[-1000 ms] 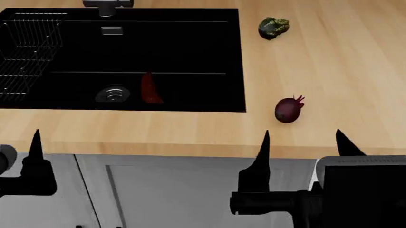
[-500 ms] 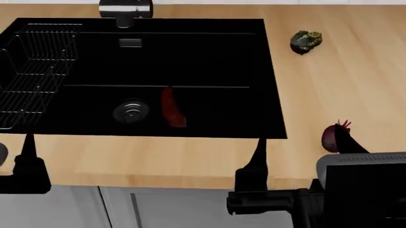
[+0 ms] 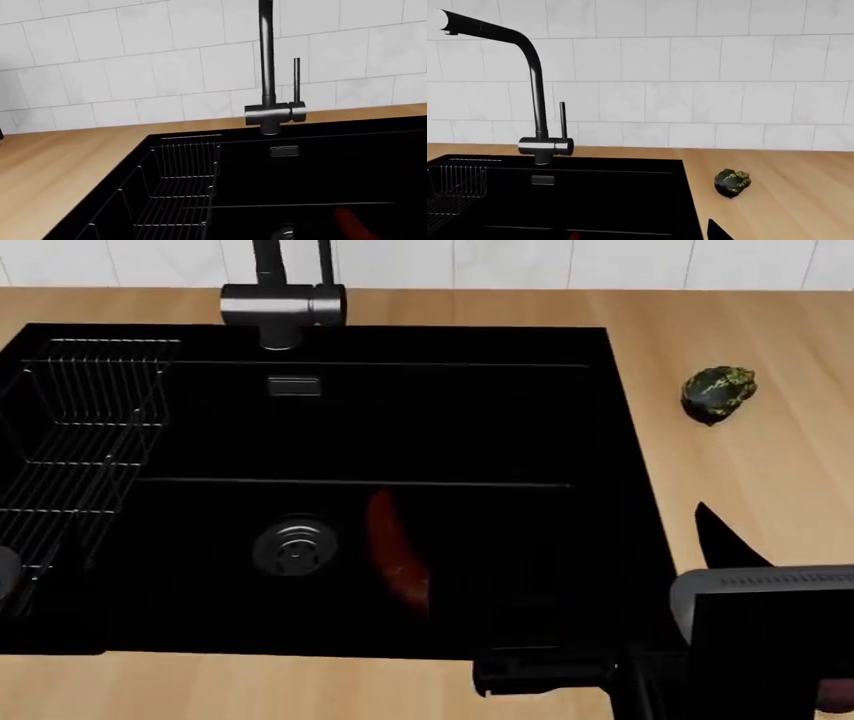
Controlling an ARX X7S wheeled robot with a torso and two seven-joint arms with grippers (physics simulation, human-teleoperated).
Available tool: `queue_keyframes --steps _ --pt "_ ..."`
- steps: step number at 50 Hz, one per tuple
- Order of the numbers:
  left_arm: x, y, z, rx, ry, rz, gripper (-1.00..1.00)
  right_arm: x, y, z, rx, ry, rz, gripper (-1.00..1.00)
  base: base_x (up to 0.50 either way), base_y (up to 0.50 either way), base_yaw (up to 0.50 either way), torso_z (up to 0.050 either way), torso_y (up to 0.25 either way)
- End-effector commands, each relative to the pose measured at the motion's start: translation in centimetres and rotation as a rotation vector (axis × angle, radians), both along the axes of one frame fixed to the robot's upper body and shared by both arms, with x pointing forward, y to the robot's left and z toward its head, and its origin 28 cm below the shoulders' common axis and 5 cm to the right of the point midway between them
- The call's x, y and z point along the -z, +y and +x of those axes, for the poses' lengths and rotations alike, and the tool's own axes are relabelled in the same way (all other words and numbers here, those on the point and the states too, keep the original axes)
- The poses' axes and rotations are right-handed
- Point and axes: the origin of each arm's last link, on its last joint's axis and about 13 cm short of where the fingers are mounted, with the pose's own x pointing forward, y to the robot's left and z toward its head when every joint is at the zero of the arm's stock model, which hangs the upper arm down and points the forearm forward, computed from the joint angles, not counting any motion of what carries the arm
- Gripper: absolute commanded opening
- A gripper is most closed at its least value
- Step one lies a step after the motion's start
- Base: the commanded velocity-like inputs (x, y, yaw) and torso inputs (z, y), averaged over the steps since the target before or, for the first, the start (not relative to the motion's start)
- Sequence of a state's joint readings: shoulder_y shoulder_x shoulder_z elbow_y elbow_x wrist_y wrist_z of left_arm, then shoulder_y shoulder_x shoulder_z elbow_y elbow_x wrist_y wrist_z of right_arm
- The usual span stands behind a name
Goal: Pick the beet from the counter and place it in the sink
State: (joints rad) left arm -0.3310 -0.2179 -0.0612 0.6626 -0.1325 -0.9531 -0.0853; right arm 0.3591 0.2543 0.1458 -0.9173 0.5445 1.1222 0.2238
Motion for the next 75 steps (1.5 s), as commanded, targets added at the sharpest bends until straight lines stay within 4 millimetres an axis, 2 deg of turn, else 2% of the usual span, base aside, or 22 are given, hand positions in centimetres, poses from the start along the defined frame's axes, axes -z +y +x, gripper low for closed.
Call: queue_keyframes --steps 1,14,20,32,43,56,75 --pt "0.1 0.0 0.2 -0.007 0.01 -0.018 1.0 -0.1 -0.2 0.0 0.006 -0.008 0.026 1.0 0.4 0.0 0.0 0.0 0.0" --pt "0.3 0.0 0.2 -0.004 0.013 -0.019 1.0 -0.1 -0.3 -0.4 0.017 -0.003 0.036 1.0 0.18 0.0 0.0 0.0 0.001" --pt "0.3 0.0 0.3 -0.004 0.017 -0.016 1.0 -0.8 -0.7 -0.9 0.033 0.022 0.043 1.0 0.0 0.0 0.0 0.0 0.0" --pt "0.9 -0.2 0.7 0.004 0.03 -0.011 1.0 -3.4 -2.9 -3.4 0.256 0.086 0.023 1.0 0.0 0.0 0.0 0.0 0.0" --pt "1.2 -0.4 0.8 0.016 0.036 -0.007 1.0 -6.8 -4.5 -6.5 0.332 0.184 0.051 1.0 0.0 0.0 0.0 0.0 0.0" --pt "1.5 -0.5 0.8 0.021 0.042 0.002 1.0 -6.9 -6.0 -7.9 0.422 0.323 0.042 1.0 0.0 0.0 0.0 0.0 0.0" --pt "1.9 -0.5 0.8 0.024 0.057 0.009 1.0 -6.5 -6.2 -8.2 0.426 0.414 0.115 1.0 0.0 0.0 0.0 0.0 0.0"
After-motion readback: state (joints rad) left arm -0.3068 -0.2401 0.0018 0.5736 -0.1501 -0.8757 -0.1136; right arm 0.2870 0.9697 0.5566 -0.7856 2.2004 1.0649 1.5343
